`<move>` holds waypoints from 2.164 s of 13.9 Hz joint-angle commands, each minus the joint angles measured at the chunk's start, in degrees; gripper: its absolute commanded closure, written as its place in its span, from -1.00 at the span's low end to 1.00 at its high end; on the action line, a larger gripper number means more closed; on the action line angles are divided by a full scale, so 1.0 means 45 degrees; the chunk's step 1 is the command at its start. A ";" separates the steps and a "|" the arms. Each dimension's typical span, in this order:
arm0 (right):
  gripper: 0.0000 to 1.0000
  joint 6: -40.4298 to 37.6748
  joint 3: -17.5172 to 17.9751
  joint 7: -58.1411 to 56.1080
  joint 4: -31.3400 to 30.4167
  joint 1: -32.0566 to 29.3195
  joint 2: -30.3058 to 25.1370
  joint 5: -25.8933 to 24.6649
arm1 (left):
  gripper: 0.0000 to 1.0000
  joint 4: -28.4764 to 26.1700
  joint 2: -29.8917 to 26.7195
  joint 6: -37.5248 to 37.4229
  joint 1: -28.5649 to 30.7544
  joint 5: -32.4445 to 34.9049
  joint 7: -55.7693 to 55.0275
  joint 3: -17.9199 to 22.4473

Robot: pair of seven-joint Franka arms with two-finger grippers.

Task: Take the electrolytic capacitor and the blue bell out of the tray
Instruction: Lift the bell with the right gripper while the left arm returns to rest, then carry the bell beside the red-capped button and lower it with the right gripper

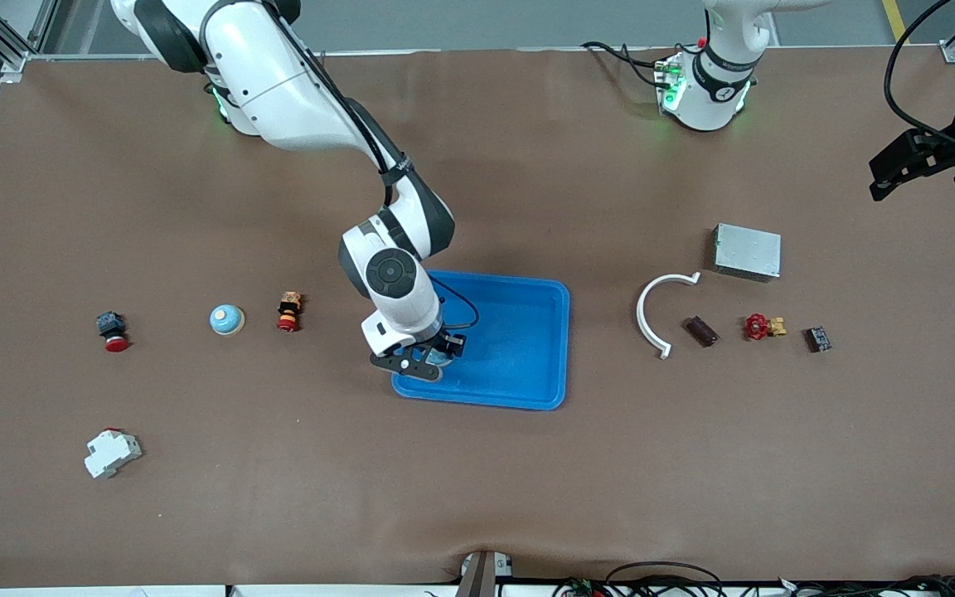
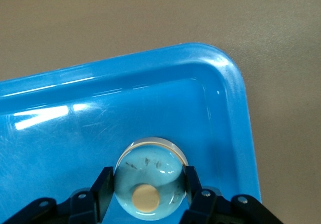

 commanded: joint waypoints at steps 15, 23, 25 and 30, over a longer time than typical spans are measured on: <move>1.00 -0.3283 -0.0078 -0.3704 -0.0270 -0.1064 -0.2599 0.0103 | -1.00 0.0001 0.0047 -0.0036 0.0261 -0.0184 0.0138 0.0169; 1.00 -0.3070 -0.0059 -0.9466 -0.3766 -0.3272 -0.5239 0.0122 | -1.00 0.0079 0.0048 -0.0133 0.0105 -0.0165 0.0139 -0.0007; 1.00 -0.3031 -0.0040 -1.0193 -0.4352 -0.3664 -0.5474 0.0219 | -1.00 0.0099 -0.0109 -0.1027 0.0124 -0.0204 0.0080 -0.0395; 1.00 -0.0595 -0.0020 -1.1055 -0.6695 -0.3803 -0.5514 0.0765 | -1.00 0.0060 0.0046 -0.1208 0.0222 -0.0907 -0.0154 -0.0535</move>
